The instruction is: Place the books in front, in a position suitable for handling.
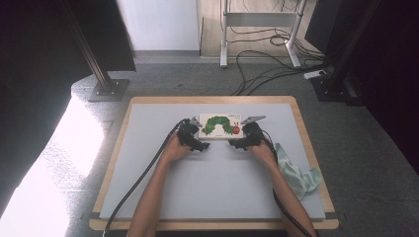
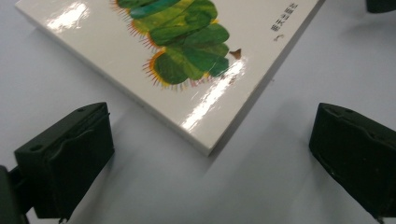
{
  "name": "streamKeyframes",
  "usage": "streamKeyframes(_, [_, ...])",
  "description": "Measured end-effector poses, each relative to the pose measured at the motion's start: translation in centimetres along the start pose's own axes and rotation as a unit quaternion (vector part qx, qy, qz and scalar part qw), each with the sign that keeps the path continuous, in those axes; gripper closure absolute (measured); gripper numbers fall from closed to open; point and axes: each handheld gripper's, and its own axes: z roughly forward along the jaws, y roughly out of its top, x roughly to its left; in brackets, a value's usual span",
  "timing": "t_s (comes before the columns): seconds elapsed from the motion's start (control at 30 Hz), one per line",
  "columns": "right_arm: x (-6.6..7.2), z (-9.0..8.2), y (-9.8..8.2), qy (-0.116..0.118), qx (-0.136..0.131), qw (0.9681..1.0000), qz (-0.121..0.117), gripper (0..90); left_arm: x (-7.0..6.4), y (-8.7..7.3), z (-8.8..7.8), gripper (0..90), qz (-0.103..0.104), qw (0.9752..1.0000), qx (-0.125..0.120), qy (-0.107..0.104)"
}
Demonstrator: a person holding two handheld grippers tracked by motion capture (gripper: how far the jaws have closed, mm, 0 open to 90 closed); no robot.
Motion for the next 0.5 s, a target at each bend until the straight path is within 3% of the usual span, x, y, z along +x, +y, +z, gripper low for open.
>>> streamKeyframes(0.2, [0.07,0.16,0.11,0.004,0.003,1.0000,-0.003,2.2,-0.15,0.09,0.14,0.6,0.003,1.0000,-0.005,-0.006])
streamKeyframes(0.5, [0.21,0.01,-0.02,0.009,-0.003,0.9999,0.003,1.1,-0.74,0.12,0.19,0.0,-0.007,1.0000,-0.002,0.003])
